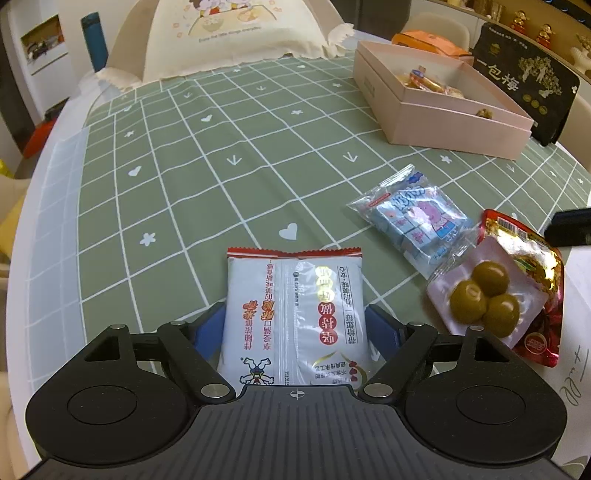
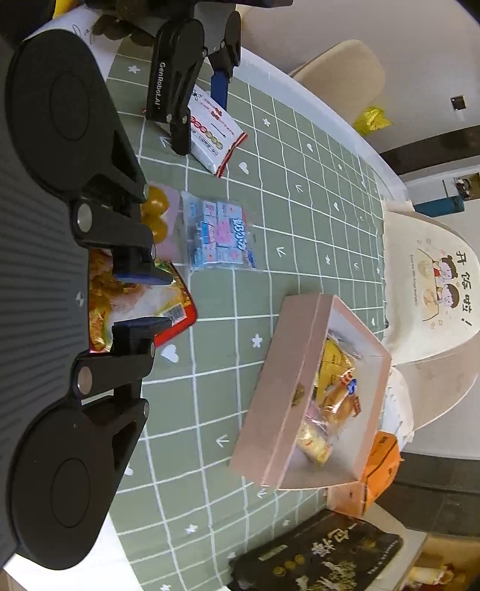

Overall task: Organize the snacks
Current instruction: 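Grasp the tray of three yellow plums with the right tool while the left holds the white packet, then carry the plum tray and white packet into the pink box and release both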

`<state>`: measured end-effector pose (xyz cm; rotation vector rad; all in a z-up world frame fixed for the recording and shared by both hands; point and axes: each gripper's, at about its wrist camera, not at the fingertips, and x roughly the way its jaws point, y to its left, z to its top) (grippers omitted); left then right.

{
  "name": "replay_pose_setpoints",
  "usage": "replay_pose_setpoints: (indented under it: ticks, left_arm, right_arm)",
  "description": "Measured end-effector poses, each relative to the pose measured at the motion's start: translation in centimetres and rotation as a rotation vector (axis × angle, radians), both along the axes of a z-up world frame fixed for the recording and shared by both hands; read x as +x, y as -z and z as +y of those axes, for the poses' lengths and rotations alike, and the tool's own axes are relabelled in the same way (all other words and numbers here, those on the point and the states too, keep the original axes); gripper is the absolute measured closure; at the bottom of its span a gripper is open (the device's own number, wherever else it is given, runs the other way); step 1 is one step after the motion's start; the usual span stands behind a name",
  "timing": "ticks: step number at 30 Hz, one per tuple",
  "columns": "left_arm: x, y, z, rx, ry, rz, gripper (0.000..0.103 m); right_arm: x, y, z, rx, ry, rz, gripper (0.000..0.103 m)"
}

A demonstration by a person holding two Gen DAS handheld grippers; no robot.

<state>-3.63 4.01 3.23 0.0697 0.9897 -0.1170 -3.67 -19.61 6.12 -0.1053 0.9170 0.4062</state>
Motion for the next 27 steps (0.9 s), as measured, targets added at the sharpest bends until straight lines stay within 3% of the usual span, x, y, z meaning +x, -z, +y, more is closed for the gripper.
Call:
replay_pose_setpoints:
  ticks: [2,3,4,10,20,21,22,27]
  left_arm:
    - [0.0,0.0,0.0,0.000,0.001,0.001,0.018]
    - [0.0,0.0,0.0,0.000,0.002,0.001,0.018]
    - [0.0,0.0,0.0,0.000,0.001,0.001,0.018]
    - [0.0,0.0,0.2,0.001,0.012,0.002,0.018]
    - [-0.5,-0.2,1.9,-0.002,-0.040,-0.019,0.021]
    - [-0.7,-0.1,1.8,-0.001,-0.040,-0.025,0.021]
    - [-0.8,-0.1,1.8,-0.003,-0.041,-0.030,0.021]
    - [-0.8,0.0,1.7,-0.001,-0.045,-0.041,0.020]
  right_arm:
    - [-0.4,0.3,0.2,0.012,-0.012,0.008,0.057]
    - [-0.7,0.4,0.5,0.011,-0.016,0.004,0.040]
    - [-1.0,0.5,0.9,0.007,-0.018,-0.004,0.034]
    - [-1.6,2.6,5.2,-0.019,-0.133,0.017,0.034]
    - [-2.4,4.8,10.2,-0.147,-0.299,-0.060,0.029]
    - [-2.5,4.8,10.4,-0.155,-0.309,-0.062,0.032]
    - [-2.7,4.6,10.6,-0.170,-0.321,-0.060,0.040]
    - [-2.4,2.5,9.0,-0.163,-0.292,-0.032,0.043]
